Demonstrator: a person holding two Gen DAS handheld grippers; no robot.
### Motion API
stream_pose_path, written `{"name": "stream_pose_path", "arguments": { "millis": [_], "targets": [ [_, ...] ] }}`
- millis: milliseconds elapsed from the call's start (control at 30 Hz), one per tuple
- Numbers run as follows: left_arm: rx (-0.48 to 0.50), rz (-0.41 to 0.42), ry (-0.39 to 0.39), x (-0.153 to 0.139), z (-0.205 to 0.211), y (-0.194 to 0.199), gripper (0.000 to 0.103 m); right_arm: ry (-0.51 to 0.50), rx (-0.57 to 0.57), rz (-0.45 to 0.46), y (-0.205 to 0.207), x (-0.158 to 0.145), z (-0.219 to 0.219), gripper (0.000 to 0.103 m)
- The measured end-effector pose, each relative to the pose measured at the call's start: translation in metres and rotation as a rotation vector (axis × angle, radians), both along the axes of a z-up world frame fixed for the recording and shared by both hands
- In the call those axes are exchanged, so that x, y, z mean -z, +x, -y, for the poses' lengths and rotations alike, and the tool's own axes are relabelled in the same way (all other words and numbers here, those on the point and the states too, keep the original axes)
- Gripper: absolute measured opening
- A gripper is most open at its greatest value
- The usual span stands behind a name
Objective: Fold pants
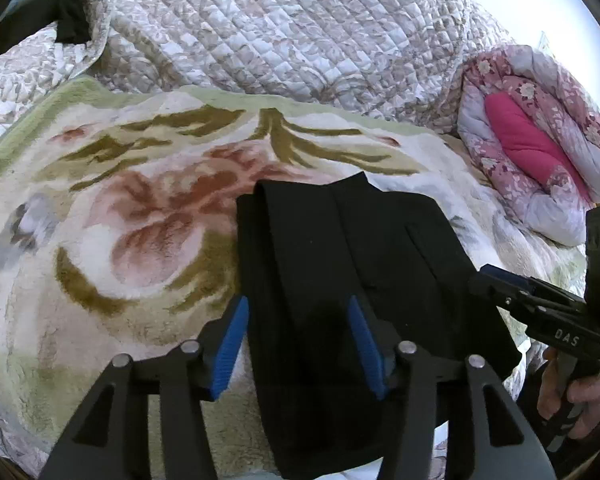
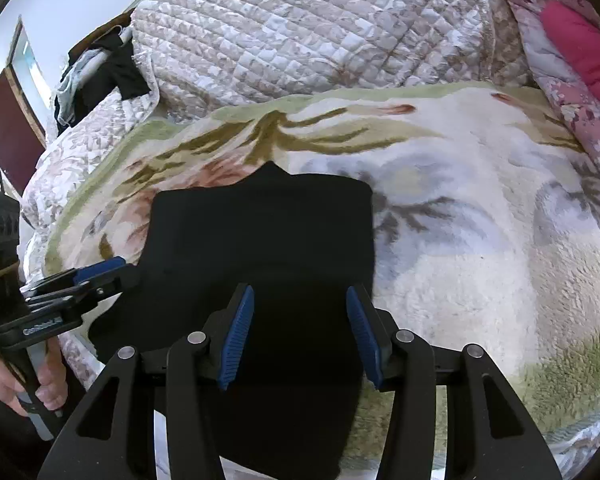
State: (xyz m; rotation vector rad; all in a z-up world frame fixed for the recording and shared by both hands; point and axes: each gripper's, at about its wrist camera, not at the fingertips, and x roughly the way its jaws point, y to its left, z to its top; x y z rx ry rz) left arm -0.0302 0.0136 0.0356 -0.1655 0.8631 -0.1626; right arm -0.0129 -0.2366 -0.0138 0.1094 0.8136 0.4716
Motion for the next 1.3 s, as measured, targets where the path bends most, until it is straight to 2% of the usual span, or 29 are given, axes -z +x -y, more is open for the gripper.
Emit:
{"name": "stream_pose_path", "arguments": {
  "millis": [333,733,967,1033,1300],
  "targets": [
    [-0.007,-0.034,-0.021,0.008,-0.005,0.003,0.061,0.044,0.033,-0.059,0.005,0.010,0.016,0.049],
    [-0.007,-0.057,-0.123,0.011,-0.014,0.005,0.064,0.052,0.016,-0.084,0.007,0.015,0.013,0.053],
    [-0.006,-0.081,-0.126,0.019,-0.016,0.008,0.067,0.069,0.020,-0.102,0.007,0.017,0.012,0.054],
    [-0.014,-0.075,-0.122,0.019,-0.019,0.007,0.067,0.082,0.013,-0.116,0.008,0.018,0.013,0.055],
    [0.019,-0.080,-0.183,0.025,-0.016,0.015,0.071,0.165,0.008,-0.168,0.016,0.024,0.015,0.060]
  ]
}}
